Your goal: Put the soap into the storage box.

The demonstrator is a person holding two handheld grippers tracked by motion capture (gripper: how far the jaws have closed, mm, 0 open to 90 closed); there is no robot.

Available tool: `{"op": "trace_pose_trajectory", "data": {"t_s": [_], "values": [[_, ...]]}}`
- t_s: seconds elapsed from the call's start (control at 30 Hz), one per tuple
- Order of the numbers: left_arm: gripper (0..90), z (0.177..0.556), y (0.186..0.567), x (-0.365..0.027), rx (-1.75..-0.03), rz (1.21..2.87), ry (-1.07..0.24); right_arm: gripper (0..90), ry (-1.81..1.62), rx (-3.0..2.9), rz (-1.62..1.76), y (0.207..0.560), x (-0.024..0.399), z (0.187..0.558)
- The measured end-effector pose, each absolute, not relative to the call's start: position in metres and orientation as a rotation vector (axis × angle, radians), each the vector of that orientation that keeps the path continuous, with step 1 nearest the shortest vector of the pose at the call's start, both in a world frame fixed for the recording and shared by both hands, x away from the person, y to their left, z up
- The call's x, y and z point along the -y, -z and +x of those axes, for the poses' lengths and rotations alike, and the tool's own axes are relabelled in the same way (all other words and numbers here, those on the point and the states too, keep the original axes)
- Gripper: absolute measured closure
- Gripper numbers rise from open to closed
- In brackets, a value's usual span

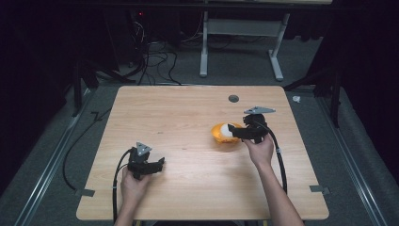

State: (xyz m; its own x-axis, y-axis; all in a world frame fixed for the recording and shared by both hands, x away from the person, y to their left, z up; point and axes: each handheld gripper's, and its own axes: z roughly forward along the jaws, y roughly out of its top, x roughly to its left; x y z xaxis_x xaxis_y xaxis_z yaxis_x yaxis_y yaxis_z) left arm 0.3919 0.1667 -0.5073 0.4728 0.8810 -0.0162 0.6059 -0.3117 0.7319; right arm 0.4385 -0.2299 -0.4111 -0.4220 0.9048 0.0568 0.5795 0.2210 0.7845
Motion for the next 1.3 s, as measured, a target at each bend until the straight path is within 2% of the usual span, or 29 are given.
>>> {"op": "trace_pose_trajectory", "data": {"t_s": [1.3], "values": [[20.5, 0.392, 0.507, -0.167, -1.227, 2.038, -0.515, 29.3, -1.109, -1.936, 1.441, 0.404, 0.287, 0.393]]}}
